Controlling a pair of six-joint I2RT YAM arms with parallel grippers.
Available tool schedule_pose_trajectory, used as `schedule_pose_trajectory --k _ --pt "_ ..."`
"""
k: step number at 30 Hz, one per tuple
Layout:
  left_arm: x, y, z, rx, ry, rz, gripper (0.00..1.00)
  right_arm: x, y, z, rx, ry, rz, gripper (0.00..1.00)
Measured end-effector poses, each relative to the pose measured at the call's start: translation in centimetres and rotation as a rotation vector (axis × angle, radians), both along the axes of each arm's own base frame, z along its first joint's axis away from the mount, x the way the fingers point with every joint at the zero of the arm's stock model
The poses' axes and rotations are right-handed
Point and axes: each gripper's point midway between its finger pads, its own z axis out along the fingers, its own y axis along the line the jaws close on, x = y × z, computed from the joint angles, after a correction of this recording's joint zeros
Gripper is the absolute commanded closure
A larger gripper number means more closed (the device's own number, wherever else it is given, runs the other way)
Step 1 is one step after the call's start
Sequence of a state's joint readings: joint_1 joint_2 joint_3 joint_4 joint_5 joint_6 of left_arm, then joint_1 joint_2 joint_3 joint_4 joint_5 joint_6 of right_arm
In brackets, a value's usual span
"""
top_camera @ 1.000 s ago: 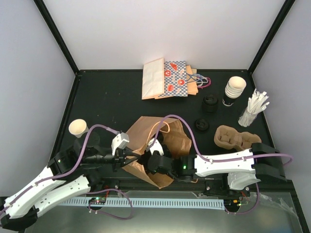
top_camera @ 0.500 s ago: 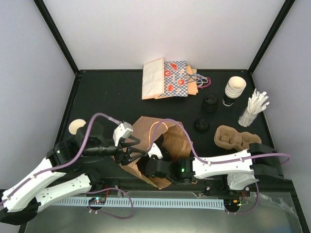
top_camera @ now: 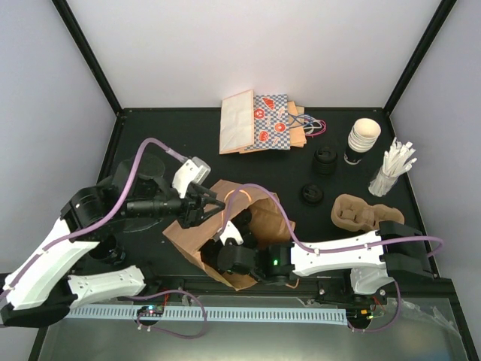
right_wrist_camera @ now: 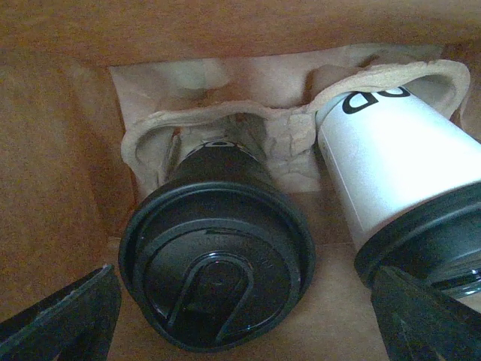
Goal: Pack the takeout coffee
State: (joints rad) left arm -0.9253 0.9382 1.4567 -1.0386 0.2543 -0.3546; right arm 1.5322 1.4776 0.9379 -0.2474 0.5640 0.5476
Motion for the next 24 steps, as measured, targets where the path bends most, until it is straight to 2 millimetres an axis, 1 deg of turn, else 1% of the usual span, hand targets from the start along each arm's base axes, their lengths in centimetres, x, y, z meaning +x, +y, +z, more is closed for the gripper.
schedule_pose_trajectory --k 3,4,7,8,12,18,21,24 --pt "0.4 -0.5 -0.8 0.033 0.018 -0.003 0.66 0.0 0.1 0.1 0.001 -0.001 0.001 0.07" --pt "0.6 -0.7 -1.2 0.047 0.026 -0.001 0.72 0.0 0.1 0.1 0.0 -0.002 0.002 0.07" --pt "1.0 -1.0 -1.8 0.074 0.035 0.003 0.95 0.0 0.1 0.3 0.001 -0.002 0.002 0.08" --pt "1.1 -1.1 -1.9 0.08 0.032 0.005 0.98 0.0 0.2 0.4 0.002 -0.003 0.003 0.08" --pt "1.4 -0.9 -1.9 0.087 0.02 0.018 0.98 0.0 0.2 0.4 0.002 -0.002 0.002 0.08" --pt "2.0 0.6 -2.2 0.135 0.0 0.086 0.98 0.2 -0.2 0.3 -0.002 0.001 -0.02 0.08" --pt "2.0 1.3 -2.2 0.146 -0.016 0.102 0.98 0.6 -1.5 -0.4 -0.025 0.001 -0.055 0.08" --pt "2.0 1.4 -2.1 0.153 -0.041 0.09 0.99 0.9 -3.6 -0.6 -0.046 0.003 -0.085 0.13"
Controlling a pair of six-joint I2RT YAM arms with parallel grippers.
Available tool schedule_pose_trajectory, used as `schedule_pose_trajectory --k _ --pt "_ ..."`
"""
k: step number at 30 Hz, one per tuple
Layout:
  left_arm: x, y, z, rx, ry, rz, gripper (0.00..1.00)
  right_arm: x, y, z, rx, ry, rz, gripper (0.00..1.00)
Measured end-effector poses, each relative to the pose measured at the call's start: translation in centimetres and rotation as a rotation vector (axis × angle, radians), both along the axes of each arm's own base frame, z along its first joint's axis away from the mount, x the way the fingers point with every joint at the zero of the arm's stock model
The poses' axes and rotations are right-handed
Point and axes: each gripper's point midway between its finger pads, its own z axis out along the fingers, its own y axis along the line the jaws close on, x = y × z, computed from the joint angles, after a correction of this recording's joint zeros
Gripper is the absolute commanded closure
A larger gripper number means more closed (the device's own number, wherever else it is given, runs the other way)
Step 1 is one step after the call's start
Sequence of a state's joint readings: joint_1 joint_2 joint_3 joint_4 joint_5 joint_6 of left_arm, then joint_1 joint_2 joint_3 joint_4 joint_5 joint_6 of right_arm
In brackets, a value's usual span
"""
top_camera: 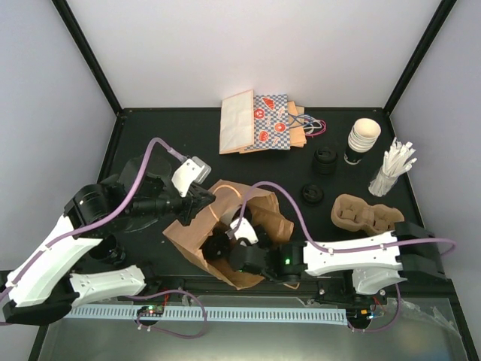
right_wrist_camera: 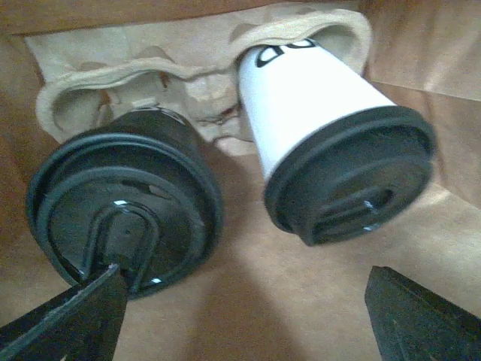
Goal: Pack the takeout coffee
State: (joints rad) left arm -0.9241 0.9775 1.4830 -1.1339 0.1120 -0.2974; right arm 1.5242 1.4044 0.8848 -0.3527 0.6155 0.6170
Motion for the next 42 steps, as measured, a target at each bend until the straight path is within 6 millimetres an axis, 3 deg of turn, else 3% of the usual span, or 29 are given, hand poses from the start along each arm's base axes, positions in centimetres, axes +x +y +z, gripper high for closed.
schedule_pose_trajectory --k 4,7,10,12,14,16,19,22,26,29,33,42 --pt "0.9 -1.2 -0.3 0.022 -0.035 -0.032 0.98 -0.3 -1.5 0.5 -0.006 0.012 -0.013 0.16" --pt "2.4 -3.9 -0.2 0.035 -0.055 -0.082 0.98 -3.0 -0.4 0.2 -0.03 0.003 0.057 0.17" --pt "3.9 -7.4 0.3 0.037 -0.052 -0.157 0.98 -6.9 3.6 0.3 -0.059 -0.027 0.162 0.17" --pt "4.2 -9.7 0.1 0.037 -0.026 -0.229 0.98 -7.9 6.9 1.3 -0.04 -0.062 0.191 0.16" --pt "4.1 -10.7 0.2 0.025 -0.026 -0.274 0.99 -8.0 9.1 2.4 -0.022 -0.11 0.21 0.16" --pt "3.6 -10.3 0.4 0.014 -0.043 -0.294 0.98 -7.6 9.5 2.8 -0.024 -0.135 0.213 0.17" --pt "1.8 -7.8 0.7 -0.027 -0.105 -0.295 0.98 -6.0 8.9 2.9 -0.036 -0.132 0.176 0.16" --pt "-0.5 -4.5 1.0 -0.076 -0.168 -0.283 0.98 -3.5 7.3 2.4 -0.07 -0.123 0.108 0.16" --pt "-1.9 -2.5 1.1 -0.124 -0.217 -0.273 0.98 -1.3 4.9 1.7 -0.146 -0.118 0.048 0.16" --pt "-2.3 -1.8 -0.2 -0.126 -0.203 -0.266 0.98 -1.2 3.9 1.7 -0.174 -0.116 0.045 0.11" --pt "-3.0 -1.2 -1.8 -0.122 -0.17 -0.271 0.98 -1.6 4.0 1.2 -0.187 -0.106 0.083 0.0" --pt "-4.6 -0.1 -2.1 -0.177 -0.132 -0.272 0.98 -2.5 6.4 1.0 -0.107 -0.055 0.111 0.0"
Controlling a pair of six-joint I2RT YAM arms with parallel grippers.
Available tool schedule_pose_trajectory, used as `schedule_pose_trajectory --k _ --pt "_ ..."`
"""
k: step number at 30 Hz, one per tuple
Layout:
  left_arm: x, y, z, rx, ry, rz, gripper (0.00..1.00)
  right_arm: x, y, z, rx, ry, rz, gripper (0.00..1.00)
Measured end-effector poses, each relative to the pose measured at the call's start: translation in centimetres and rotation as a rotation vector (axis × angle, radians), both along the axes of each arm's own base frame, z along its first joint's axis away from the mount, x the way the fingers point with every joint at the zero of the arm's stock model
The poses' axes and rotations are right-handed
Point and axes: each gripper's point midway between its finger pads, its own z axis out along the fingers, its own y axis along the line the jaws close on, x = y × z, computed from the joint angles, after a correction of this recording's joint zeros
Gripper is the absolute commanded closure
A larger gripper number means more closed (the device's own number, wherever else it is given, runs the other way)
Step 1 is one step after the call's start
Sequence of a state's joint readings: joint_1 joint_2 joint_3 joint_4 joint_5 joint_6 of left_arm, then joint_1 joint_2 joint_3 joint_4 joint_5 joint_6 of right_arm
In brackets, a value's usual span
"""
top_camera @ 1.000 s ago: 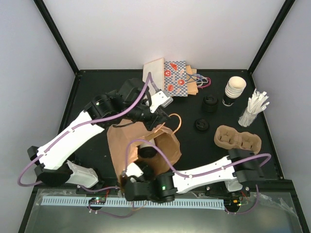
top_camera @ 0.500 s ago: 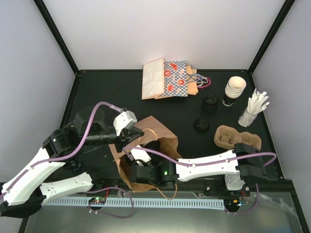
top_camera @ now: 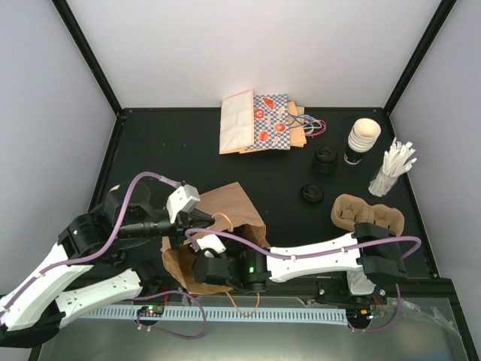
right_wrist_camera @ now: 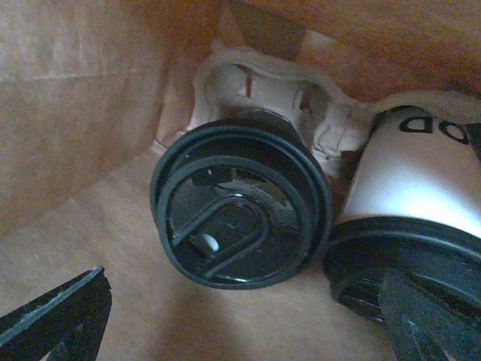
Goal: Pack the takeout coffee
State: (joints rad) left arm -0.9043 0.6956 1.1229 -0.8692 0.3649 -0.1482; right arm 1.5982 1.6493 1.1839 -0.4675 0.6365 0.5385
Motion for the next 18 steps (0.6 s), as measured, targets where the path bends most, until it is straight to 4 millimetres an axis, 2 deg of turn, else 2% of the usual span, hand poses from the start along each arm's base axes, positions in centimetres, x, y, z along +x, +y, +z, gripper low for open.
schedule_pose_trajectory --k 8,18 --pt "0.9 0.1 0.0 -0.018 0.069 0.082 0.98 0.5 2.6 0.2 0.117 0.012 -0.076 0.0" --pt "2.0 0.7 0.8 -0.04 0.072 0.17 0.98 1.9 5.7 1.1 0.231 0.024 -0.138 0.0"
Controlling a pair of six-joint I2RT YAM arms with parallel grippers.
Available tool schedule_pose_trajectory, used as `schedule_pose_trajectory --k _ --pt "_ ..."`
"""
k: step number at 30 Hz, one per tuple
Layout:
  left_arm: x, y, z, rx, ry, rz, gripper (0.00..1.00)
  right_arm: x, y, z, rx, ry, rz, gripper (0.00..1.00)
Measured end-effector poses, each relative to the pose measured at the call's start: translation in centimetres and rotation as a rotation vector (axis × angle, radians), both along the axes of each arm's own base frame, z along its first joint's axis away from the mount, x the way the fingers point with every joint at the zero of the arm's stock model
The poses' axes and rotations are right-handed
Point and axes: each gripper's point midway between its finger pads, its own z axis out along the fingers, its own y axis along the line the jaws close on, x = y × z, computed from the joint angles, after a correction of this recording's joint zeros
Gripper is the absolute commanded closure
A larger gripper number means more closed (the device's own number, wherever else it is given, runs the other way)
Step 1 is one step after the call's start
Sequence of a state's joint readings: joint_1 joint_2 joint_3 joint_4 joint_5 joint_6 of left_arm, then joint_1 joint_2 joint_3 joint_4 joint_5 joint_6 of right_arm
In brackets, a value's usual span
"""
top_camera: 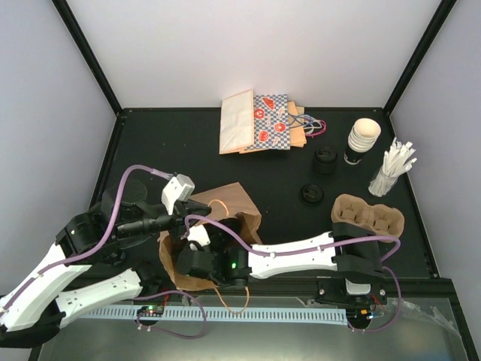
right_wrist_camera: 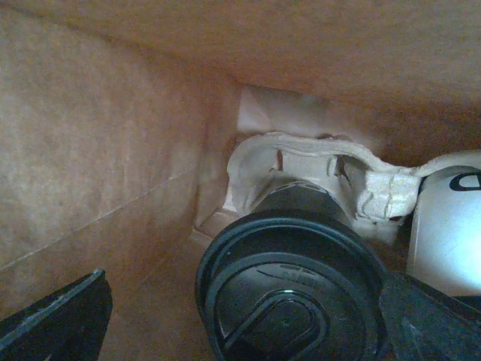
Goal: Pack the takeout coffee
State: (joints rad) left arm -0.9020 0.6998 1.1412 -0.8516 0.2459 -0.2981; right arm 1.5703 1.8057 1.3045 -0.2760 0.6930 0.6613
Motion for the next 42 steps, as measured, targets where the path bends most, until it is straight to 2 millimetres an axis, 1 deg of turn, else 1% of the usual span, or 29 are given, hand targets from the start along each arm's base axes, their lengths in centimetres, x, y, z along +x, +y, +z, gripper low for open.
schedule_pose_trajectory --k 4,8,12,16,19,21,28,35,42 --pt "0.4 0.4 0.2 -0.009 -0.008 0.031 0.98 0.8 0.0 -0.1 0.01 0.018 -0.009 0.0" --pt "0.5 0.5 0.2 -0.009 -0.011 0.043 0.98 0.8 0.3 -0.6 0.008 0.039 -0.004 0.0" --pt "0.6 0.6 0.1 -0.007 -0.009 0.051 0.98 1.0 1.1 -1.1 0.024 0.069 -0.015 0.0" --pt "0.7 0.7 0.1 -0.01 -0.007 0.063 0.98 1.2 1.3 -1.5 0.027 0.085 -0.019 0.0" --pt "0.8 0.9 0.1 -0.012 -0.003 0.076 0.98 1.3 1.9 -1.7 0.027 0.086 -0.023 0.0" --pt "0.9 1.0 0.1 -0.013 -0.001 0.083 0.98 1.2 2.3 -1.8 0.031 0.09 -0.019 0.0" --pt "0.9 0.9 0.0 -0.014 0.008 0.085 0.99 0.8 2.5 -2.0 0.037 0.095 0.007 0.0" --pt "0.9 0.6 -0.1 -0.015 0.025 0.077 0.98 -0.3 2.9 -2.1 0.025 0.081 0.044 0.0" --pt "0.9 0.6 -0.2 -0.015 0.029 0.079 0.98 -0.4 3.2 -2.1 0.028 0.082 0.048 0.0"
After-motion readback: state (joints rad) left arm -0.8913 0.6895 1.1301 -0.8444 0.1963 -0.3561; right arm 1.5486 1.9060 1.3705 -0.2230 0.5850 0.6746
